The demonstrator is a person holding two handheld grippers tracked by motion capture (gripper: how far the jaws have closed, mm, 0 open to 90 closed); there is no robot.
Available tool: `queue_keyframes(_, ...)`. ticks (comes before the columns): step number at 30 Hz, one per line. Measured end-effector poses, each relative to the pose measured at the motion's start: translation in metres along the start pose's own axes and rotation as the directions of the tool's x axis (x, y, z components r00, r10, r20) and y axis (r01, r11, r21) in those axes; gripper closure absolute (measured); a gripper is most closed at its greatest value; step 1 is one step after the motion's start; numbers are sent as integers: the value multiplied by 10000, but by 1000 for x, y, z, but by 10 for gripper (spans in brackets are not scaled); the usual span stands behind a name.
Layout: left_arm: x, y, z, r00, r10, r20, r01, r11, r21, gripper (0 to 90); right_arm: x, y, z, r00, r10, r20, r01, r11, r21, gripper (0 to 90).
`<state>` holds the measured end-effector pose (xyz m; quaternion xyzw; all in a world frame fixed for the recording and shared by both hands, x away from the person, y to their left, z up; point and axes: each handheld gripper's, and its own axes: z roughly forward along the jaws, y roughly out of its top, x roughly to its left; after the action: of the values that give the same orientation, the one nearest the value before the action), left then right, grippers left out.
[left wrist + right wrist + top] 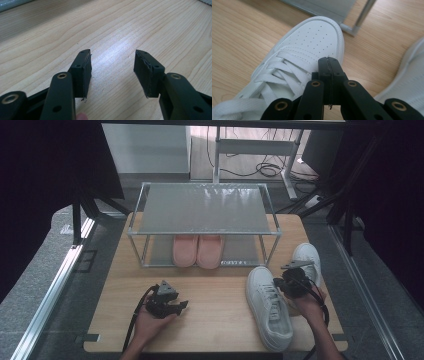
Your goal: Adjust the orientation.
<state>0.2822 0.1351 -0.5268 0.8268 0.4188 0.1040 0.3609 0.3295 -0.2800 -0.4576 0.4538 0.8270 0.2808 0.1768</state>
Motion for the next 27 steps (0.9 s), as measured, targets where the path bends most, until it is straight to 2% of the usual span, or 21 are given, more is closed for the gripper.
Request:
queue_keyframes(16, 1, 0, 0, 10000, 51, 13, -51, 10000, 46, 491, 27, 18, 16, 9946, -475, -926, 459, 9988, -190, 900)
queue_keyframes(27, 1, 0, 0, 10000, 62, -4, -62, 10000, 65, 491, 42, 28, 24, 9849, -839, -1513, 801, 9963, -310, 900)
